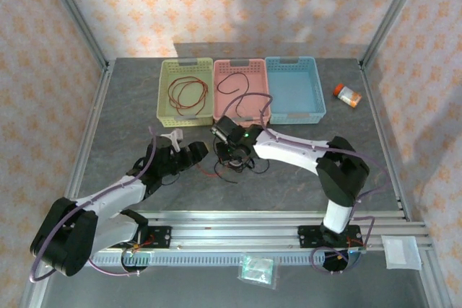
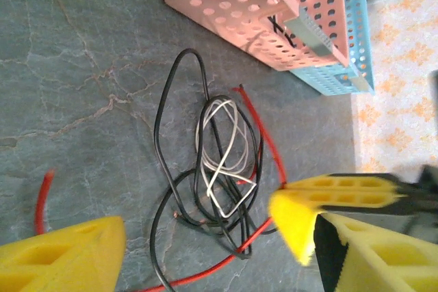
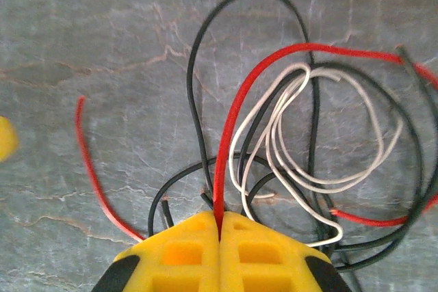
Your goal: Untangle the cables
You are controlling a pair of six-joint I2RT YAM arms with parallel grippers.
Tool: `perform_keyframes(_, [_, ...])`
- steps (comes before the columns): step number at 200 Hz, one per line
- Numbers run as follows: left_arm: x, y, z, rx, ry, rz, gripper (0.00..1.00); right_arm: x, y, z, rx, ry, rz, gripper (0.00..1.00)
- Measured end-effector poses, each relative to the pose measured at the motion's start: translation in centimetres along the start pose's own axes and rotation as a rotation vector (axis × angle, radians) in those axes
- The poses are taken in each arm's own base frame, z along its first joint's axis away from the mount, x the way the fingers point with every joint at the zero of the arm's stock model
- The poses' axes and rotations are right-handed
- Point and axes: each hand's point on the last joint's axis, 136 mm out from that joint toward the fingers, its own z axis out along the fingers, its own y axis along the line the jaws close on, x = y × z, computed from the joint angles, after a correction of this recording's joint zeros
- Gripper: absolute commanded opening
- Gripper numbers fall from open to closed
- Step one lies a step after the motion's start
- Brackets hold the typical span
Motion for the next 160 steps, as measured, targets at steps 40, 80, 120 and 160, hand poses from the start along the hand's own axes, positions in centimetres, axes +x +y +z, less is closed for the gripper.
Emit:
perform_keyframes(40, [1.3, 0.8, 0.8, -0.033, 0.041, 0.028, 0.75, -1.8, 0.4, -3.2, -0.033, -0.086, -0.021, 0.0])
perform_keyframes(80, [1.9, 0.5, 2.1, -0.051, 0.074, 0.051, 0.77, -3.1, 1.6, -6.1, -0.108, -0.155, -0.051, 0.0])
perform_keyframes(120, [1.1, -1.0, 3.5, -0.047, 0.066, 0.088, 0.78, -3.9, 2.7, -8.1, -0.181, -0.199, -0.07, 0.0])
perform_keyframes(160, [0.2, -1.9, 5.2, -0.073, 0.051, 0.122, 0.79, -4.7, 3.3, -10.7, -0.236, -0.256, -0.076, 0.0])
